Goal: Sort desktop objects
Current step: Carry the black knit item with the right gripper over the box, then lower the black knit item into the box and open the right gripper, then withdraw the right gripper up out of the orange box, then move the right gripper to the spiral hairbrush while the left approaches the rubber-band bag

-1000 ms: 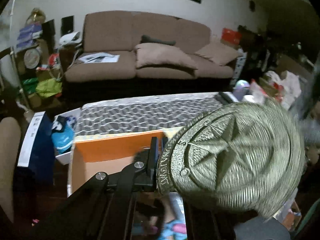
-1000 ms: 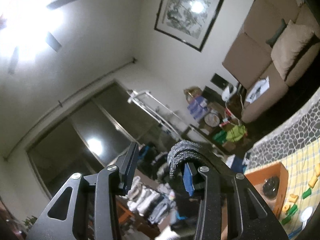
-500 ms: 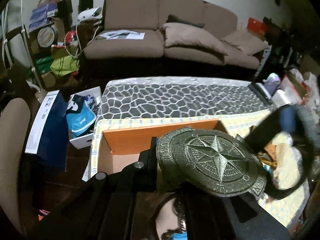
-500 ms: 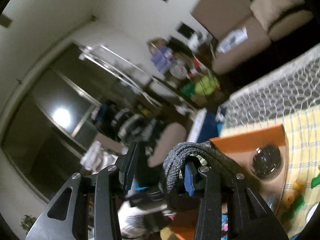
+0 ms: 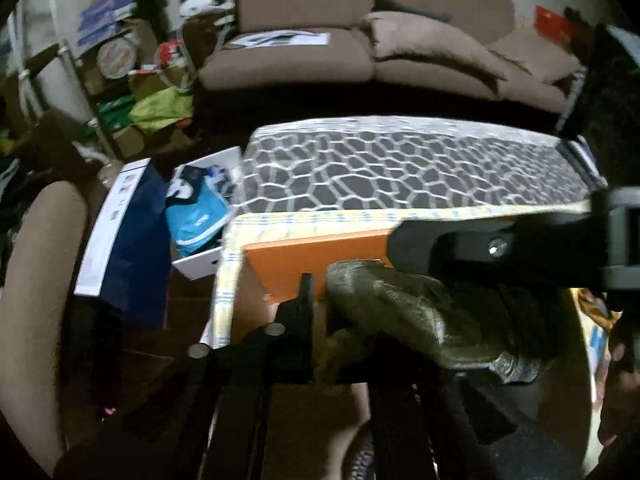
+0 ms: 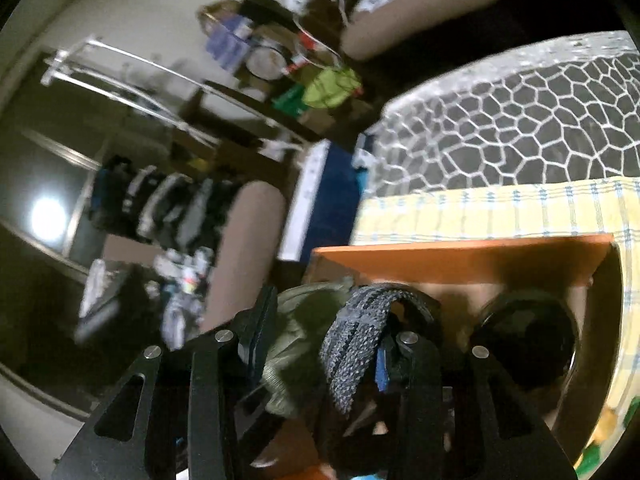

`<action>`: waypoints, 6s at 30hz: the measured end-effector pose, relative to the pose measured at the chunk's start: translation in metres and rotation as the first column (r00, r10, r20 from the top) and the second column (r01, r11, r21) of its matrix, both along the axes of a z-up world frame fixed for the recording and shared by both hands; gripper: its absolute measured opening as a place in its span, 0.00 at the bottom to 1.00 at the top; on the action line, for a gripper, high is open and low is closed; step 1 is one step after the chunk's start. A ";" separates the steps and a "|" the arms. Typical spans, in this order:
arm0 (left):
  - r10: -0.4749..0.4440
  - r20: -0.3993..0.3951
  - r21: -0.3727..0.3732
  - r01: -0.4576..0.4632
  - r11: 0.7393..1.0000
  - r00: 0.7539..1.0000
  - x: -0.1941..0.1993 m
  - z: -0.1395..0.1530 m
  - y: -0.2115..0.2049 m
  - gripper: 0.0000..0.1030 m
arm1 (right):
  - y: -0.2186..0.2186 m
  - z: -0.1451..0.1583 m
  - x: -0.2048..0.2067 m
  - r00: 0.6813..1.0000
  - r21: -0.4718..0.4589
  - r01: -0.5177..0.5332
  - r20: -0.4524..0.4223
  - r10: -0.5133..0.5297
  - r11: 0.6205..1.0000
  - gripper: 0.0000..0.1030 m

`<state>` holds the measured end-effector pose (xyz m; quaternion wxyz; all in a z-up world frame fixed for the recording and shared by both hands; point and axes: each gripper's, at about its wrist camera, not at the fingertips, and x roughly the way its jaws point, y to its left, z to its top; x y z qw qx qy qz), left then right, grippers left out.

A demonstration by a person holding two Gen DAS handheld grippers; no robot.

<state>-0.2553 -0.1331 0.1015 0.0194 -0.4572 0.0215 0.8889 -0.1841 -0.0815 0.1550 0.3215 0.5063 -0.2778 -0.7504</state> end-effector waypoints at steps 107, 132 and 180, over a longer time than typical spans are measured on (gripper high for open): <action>-0.177 0.006 -0.051 0.178 0.983 0.984 0.003 0.017 -0.062 0.99 | -0.010 -0.002 0.035 0.915 0.118 -0.402 0.086 0.394 0.908 0.76; -0.245 0.124 -0.015 0.249 0.968 0.961 0.033 0.013 -0.043 0.99 | -0.014 0.005 0.003 0.967 0.317 -0.252 0.112 0.227 0.915 0.80; -0.118 0.047 0.056 0.115 0.992 0.992 0.208 0.075 0.042 1.00 | 0.084 0.074 0.207 0.980 0.599 0.045 -0.180 0.080 0.799 0.99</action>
